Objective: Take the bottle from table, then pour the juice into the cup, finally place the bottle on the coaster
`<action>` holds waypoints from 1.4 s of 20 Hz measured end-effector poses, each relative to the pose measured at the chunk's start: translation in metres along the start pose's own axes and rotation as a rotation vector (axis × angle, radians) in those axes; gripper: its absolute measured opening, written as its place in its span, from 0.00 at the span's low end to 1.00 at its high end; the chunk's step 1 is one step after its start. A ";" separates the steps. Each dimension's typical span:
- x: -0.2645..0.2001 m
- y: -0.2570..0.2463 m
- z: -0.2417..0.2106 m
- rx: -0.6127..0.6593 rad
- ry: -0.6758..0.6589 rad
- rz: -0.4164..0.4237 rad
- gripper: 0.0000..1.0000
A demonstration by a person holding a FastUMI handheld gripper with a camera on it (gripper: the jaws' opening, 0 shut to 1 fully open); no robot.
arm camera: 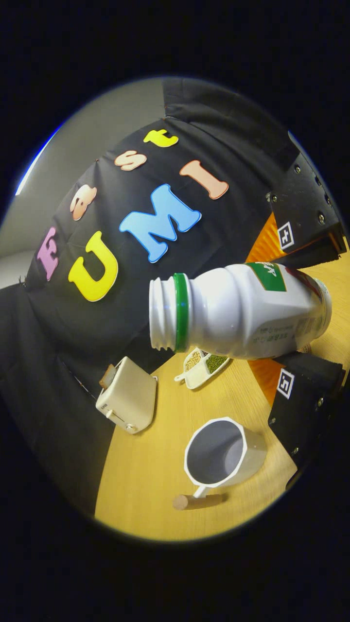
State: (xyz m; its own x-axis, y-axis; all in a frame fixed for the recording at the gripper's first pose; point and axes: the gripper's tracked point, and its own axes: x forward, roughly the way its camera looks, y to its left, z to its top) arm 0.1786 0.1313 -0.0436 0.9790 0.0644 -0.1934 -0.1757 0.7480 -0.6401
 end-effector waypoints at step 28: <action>0.019 -0.010 -0.018 0.590 -0.081 0.082 0.74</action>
State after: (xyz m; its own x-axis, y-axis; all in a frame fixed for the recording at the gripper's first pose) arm 0.1967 0.1129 -0.0539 0.9736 0.1698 -0.1528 -0.1862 0.9773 -0.1006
